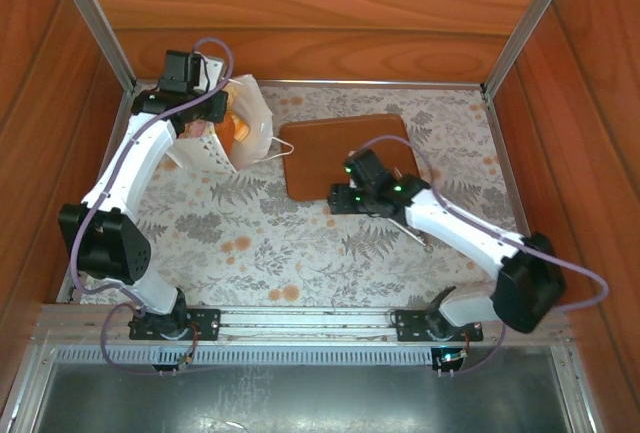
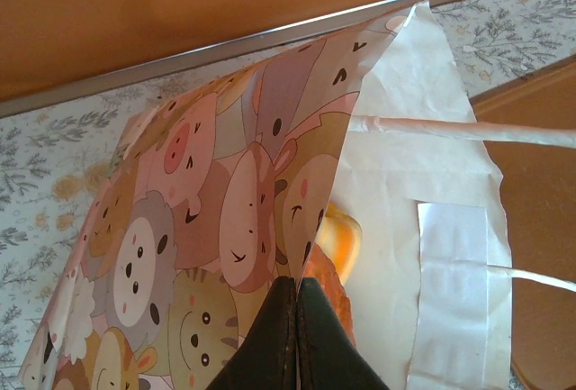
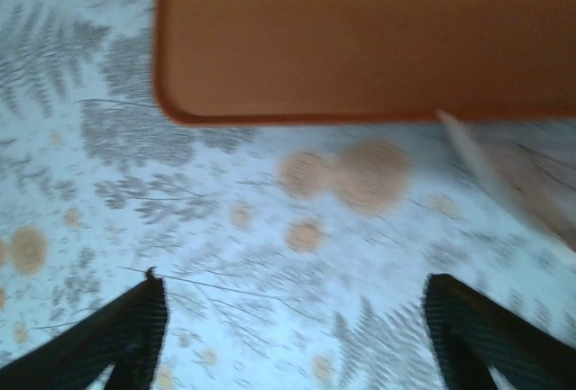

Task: Take the fake bread out of the paper bag

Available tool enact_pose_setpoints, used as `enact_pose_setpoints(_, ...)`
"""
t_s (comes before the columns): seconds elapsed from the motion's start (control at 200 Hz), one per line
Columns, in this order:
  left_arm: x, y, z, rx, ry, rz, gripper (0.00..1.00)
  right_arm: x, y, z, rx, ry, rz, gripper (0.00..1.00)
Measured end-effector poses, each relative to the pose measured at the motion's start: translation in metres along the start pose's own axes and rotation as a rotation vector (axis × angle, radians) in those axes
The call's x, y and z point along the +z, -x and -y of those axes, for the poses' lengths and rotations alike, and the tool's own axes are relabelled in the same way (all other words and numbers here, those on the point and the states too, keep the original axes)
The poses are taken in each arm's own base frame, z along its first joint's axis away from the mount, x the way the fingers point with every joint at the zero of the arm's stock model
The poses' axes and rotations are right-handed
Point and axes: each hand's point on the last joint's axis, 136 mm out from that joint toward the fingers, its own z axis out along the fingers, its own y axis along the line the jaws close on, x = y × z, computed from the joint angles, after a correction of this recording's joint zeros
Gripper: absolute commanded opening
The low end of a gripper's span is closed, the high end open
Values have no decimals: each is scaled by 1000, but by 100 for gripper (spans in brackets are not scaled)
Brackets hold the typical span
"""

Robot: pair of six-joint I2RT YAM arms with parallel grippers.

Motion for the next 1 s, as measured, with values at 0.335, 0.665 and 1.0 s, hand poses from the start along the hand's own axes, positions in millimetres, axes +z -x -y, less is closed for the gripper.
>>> enact_pose_setpoints(0.335, 0, -4, 13, 41, -20, -7, 0, -23, -50, 122, 241, -220, -22, 100)
enact_pose_setpoints(0.665, 0, -4, 15, 51, -20, -7, 0, -12, -46, 167, 428, -197, -27, 100)
enact_pose_setpoints(1.0, 0, -5, 19, 73, -26, -9, 0, 16, -43, 177, 552, -57, -69, 100)
